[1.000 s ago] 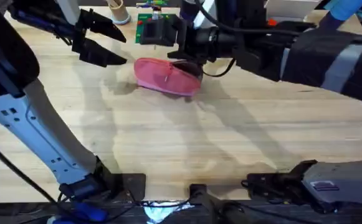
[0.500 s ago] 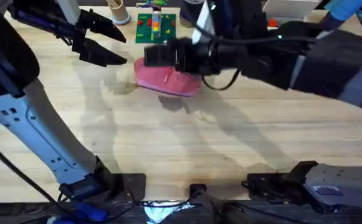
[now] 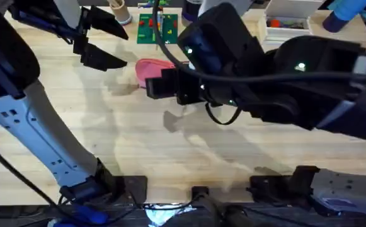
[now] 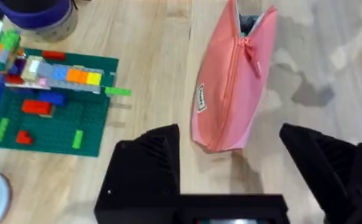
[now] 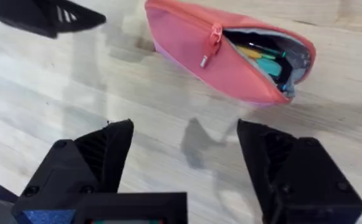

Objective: Unzip the bag, pick up the pens from the table one at a time and place them inside, then zip the bag closed.

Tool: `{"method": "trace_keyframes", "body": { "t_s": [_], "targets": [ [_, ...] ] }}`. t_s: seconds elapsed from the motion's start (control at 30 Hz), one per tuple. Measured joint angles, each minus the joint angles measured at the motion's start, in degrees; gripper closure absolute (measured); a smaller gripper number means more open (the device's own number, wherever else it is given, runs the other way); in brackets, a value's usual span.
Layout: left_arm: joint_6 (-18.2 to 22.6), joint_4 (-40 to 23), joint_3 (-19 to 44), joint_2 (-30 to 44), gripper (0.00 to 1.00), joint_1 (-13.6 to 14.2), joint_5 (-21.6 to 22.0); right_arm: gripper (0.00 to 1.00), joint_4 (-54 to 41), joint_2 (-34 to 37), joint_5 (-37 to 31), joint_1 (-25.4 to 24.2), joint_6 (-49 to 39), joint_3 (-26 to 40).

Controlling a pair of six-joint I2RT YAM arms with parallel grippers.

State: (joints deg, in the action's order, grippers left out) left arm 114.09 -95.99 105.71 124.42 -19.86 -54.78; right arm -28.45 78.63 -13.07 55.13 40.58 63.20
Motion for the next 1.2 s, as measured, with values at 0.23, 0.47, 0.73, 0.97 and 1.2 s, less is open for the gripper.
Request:
{"method": "trace_keyframes", "body": {
  "t_s": [0.23,0.47,0.73,0.97,1.2],
  "targets": [
    [3.72,1.83,0.0,0.0,0.005,0.0,0.0,0.006,-0.13,-0.33,-3.02,1.52,5.24,0.46],
    [3.93,3.36,0.0,0.0,0.005,0.0,0.0,0.006,-0.26,-0.31,-6.83,3.67,7.24,1.36],
    [3.93,2.96,0.0,1.67,0.006,0.0,-0.59,0.006,-0.33,-0.31,-8.15,4.01,8.85,1.47],
    [3.93,2.97,0.0,6.52,0.005,0.19,-1.6,0.006,-0.33,-0.31,-8.35,4.01,9.15,1.47],
    [3.93,3.0,0.0,6.78,0.006,2.46,-2.32,0.006,-0.08,-0.24,-8.36,4.01,10.09,1.47]
  ]
}}
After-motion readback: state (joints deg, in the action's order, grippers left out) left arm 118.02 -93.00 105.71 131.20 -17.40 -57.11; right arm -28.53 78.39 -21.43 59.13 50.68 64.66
